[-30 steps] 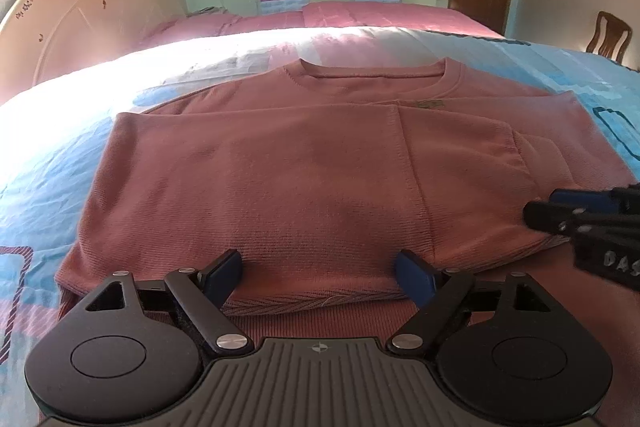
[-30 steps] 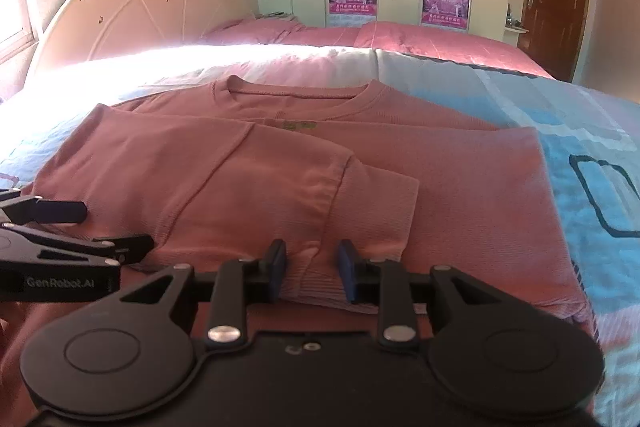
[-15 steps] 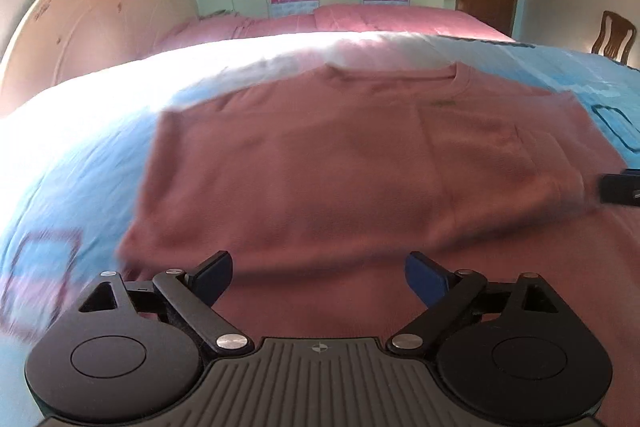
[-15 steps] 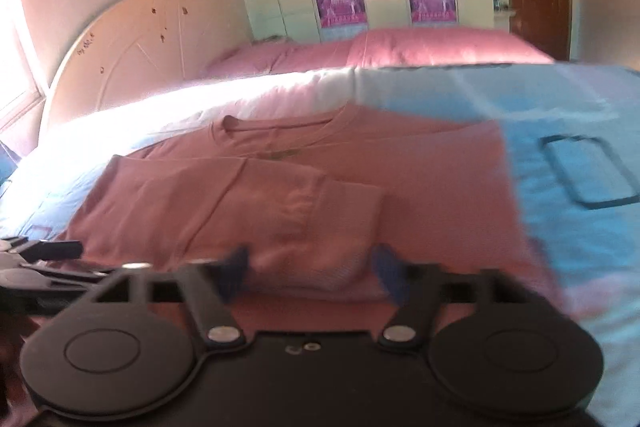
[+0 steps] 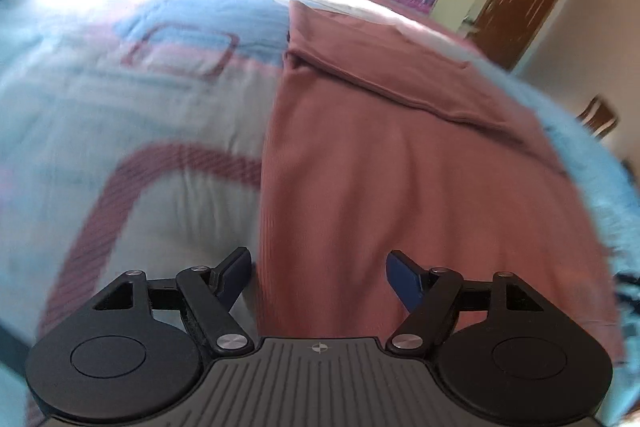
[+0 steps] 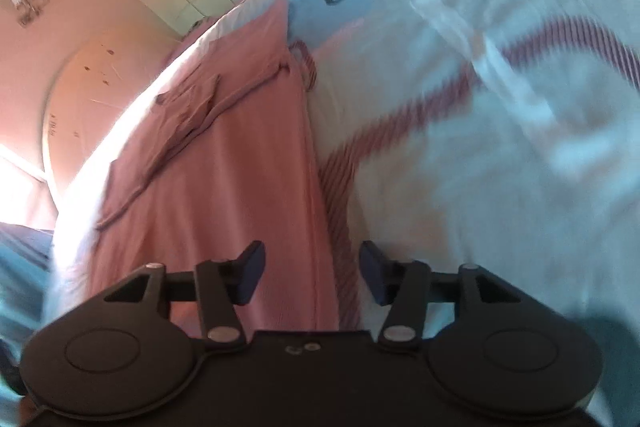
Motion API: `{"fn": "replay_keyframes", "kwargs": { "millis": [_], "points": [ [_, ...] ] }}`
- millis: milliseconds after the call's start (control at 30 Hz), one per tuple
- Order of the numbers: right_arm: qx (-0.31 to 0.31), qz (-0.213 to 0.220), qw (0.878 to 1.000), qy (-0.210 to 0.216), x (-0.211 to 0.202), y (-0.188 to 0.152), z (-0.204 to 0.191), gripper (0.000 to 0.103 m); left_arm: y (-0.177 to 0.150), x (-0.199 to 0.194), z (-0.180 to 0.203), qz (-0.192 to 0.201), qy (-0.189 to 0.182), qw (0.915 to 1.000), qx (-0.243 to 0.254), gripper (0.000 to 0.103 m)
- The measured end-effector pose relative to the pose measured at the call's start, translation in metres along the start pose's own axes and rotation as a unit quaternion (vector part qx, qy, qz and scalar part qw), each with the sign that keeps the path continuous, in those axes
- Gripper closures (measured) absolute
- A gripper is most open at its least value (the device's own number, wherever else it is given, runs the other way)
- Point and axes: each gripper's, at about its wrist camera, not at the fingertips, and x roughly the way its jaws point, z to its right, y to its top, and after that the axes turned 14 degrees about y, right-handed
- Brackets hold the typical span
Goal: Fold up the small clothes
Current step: 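Carry the held hem over with both tools and lay it onto the collar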
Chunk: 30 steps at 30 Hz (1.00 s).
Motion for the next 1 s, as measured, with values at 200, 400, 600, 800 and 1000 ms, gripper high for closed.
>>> {"fn": "replay_keyframes", "kwargs": {
  "millis": [200, 400, 600, 800, 1000],
  "points": [
    [0.036, -0.017, 0.997, 0.061, -0.022, -0.046, 0.005, 0.058, -0.038, -0.013, -0.030, -0.031, -0.111, 0.9902, -0.078, 0.029],
    [0.073, -0.028, 0.990, 0.116, -0.010, -0.057, 0.012, 0.094, -0.048, -0.004, -0.041, -0.039, -0.146, 0.9819, -0.114, 0.049],
    [0.048, 0.034, 0.983, 0.172, -0.041, -0.051, 0.007, 0.096, -0.047, -0.016, -0.047, -0.012, -0.117, 0.9875, -0.105, 0.098],
    [0.055, 0.020, 0.990, 0.127, -0.031, -0.045, 0.015, 0.096, -0.053, -0.006, -0.050, -0.021, -0.119, 0.9829, -0.139, 0.098],
    [0.016, 0.073, 0.986, 0.148, -0.030, 0.000, -0.024, 0.096, -0.024, -0.014, -0.048, 0.030, -0.156, 0.9653, -0.207, 0.098]
  ]
}}
